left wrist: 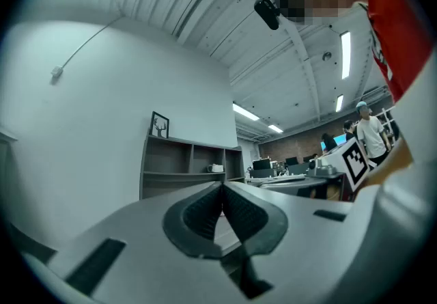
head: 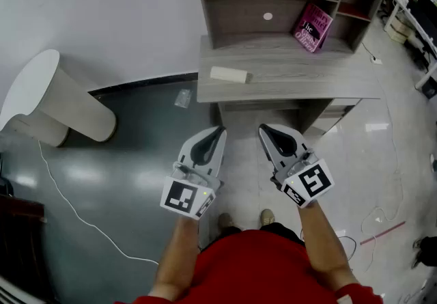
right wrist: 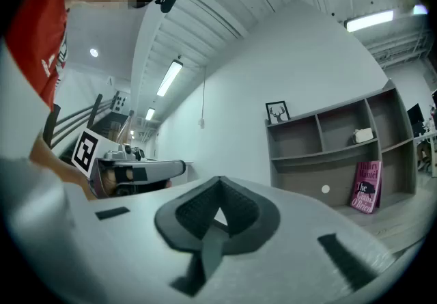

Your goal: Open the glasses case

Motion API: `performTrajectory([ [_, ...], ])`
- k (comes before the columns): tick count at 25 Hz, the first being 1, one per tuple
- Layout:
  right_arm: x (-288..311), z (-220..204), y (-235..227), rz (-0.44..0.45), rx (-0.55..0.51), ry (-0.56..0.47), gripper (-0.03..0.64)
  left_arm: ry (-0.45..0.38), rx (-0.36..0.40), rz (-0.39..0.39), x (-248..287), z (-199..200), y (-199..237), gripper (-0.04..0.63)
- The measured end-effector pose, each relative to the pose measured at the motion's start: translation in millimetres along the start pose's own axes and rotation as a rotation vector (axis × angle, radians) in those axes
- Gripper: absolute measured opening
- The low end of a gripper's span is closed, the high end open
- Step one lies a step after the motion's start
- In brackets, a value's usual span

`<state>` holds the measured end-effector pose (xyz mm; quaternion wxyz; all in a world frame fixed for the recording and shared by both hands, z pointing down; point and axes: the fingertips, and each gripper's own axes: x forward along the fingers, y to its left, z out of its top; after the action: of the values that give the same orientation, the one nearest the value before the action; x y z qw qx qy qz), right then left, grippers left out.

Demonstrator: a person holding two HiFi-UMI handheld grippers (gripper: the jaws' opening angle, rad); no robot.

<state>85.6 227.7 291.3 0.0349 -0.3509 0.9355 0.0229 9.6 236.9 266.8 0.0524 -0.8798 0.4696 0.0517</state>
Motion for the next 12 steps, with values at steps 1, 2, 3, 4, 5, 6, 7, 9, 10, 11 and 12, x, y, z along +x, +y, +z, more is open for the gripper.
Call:
performTrajectory([
  [1, 1, 0, 0, 0.004, 0.002, -0.003, 0.002, -0.001, -0.001, 0.001, 0, 0, 1, 0.009],
  [2, 1, 0, 1, 0.009, 0.005, -0.007, 0.002, -0.003, -0.002, 0.003, 0, 0, 1, 0.009],
  [3, 2, 0, 2, 0.013, 0.01, -0.012, 0.003, -0.006, -0.003, 0.003, 0, 0, 2, 0.009],
  [4, 2, 0, 4, 0.016, 0.016, -0.018, 0.003, -0.008, -0.004, 0.003, -1, 0, 4, 0.009],
  [5, 2, 0, 6, 0.017, 0.021, -0.022, 0.003, -0.011, -0.005, 0.003, -2, -1, 5, 0.009],
  [6, 3, -1, 9, 0.015, 0.023, -0.023, 0.003, -0.013, -0.006, 0.004, -5, -1, 7, 0.009],
  [7, 4, -2, 12, 0.012, 0.023, -0.022, 0.003, -0.014, -0.007, 0.005, -8, -1, 10, 0.009],
  [9, 7, -6, 18, 0.007, 0.027, -0.016, 0.003, -0.013, -0.01, 0.005, -15, -2, 16, 0.009],
  [10, 10, -8, 21, 0.005, 0.03, -0.014, 0.003, -0.01, -0.012, 0.004, -19, -4, 20, 0.009],
  [11, 13, -9, 25, 0.002, 0.033, -0.012, 0.003, -0.007, -0.015, 0.003, -23, -5, 24, 0.009],
  [12, 17, -11, 28, 0.0, 0.034, -0.011, 0.003, -0.008, -0.015, 0.003, -26, -5, 28, 0.009],
])
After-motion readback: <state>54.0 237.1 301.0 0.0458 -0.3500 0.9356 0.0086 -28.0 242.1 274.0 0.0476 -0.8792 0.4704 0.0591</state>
